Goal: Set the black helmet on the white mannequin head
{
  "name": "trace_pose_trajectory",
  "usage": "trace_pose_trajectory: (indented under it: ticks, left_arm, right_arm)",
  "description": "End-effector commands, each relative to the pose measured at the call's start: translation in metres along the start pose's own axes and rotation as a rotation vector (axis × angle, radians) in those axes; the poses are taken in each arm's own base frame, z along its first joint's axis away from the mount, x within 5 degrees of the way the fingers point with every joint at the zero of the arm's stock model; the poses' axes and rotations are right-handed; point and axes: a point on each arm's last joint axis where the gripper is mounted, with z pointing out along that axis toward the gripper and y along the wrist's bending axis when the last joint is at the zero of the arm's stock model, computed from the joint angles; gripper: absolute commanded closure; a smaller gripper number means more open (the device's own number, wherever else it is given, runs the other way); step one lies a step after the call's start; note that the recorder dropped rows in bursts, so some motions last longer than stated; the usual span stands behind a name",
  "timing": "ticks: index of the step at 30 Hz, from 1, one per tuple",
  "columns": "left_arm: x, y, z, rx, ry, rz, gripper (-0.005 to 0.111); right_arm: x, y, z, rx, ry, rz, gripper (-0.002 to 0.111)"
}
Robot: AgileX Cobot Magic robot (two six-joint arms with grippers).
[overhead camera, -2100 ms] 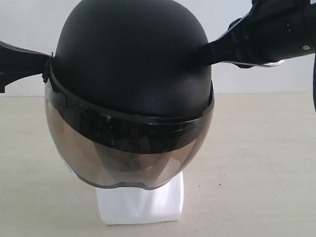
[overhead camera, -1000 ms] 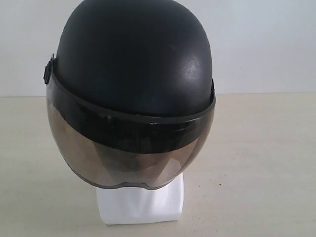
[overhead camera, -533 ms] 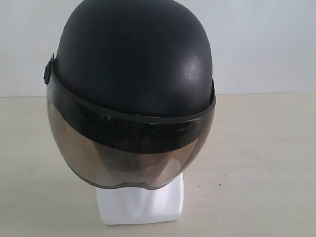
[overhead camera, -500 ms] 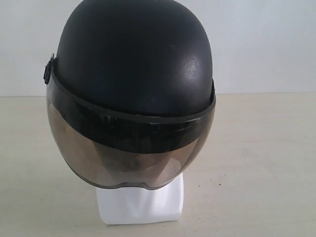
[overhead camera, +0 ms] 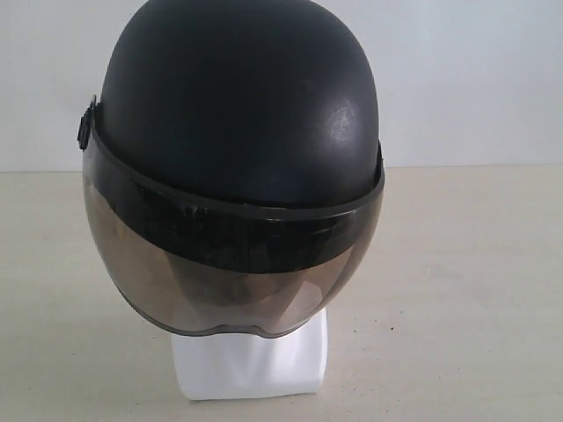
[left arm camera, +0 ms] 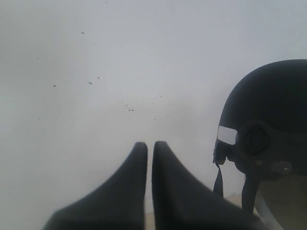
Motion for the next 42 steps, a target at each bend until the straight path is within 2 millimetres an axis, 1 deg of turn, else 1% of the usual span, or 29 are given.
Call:
trace_pose_trajectory:
  ticks: [1,4,9,11,16,18,20,21,27,30,33,34,37,42]
  left_arm:
    - [0.002,-0.001,0.000,0.006,0.005,-0.024,0.102]
    - [0.002,-0.001,0.000,0.008,0.005,-0.024,0.102]
    - [0.002,-0.001,0.000,0.006,0.005,-0.024,0.102]
    - [0.002,-0.001,0.000,0.006,0.005,-0.024,0.102]
    - [0.002,-0.001,0.000,0.006,0.005,-0.024,0.102]
    - [0.002,-0.001,0.000,0.006,0.005,-0.024,0.102]
    - [0.002,-0.001,0.000,0.006,0.005,-0.024,0.102]
    - [0.002,-0.001,0.000,0.006,0.005,-0.024,0.102]
    - [0.002,-0.001,0.000,0.006,0.005,-0.024,0.102]
    - [0.002,-0.001,0.000,0.006,0.005,-0.024,0.102]
    - [0.002,-0.001,0.000,0.006,0.005,-0.024,0.102]
    - [0.002,-0.001,0.000,0.006,0.005,-0.024,0.102]
    - [0.002,-0.001,0.000,0.006,0.005,-0.024,0.102]
    - [0.002,-0.001,0.000,0.006,0.005,-0.024,0.102]
  right_arm:
    - [0.012,-0.003,-0.001,0.060,0.108,-0.004,0.108]
    - [0.029,-0.006,-0.002,0.176,0.196,-0.003,0.108]
    - [0.057,-0.014,-0.003,0.329,0.270,-0.016,0.108]
    - [0.073,-0.017,-0.005,0.375,0.315,-0.019,0.108]
    - [0.111,-0.020,-0.010,0.404,0.418,0.013,0.108]
    - [0.122,-0.020,-0.012,0.398,0.418,0.013,0.108]
    - [0.117,-0.020,-0.009,0.386,0.357,0.003,0.108]
    - [0.121,-0.020,-0.011,0.395,0.400,0.013,0.108]
    - [0.125,-0.020,-0.013,0.399,0.442,0.015,0.108]
    - [0.125,-0.021,-0.013,0.399,0.451,-0.015,0.108]
    - [0.128,-0.021,-0.015,0.393,0.505,-0.073,0.108]
    - [0.133,-0.021,-0.018,0.386,0.567,-0.080,0.108]
    - [0.134,-0.018,-0.017,0.377,0.565,-0.019,0.108]
    - [0.134,-0.018,-0.017,0.363,0.572,-0.053,0.108]
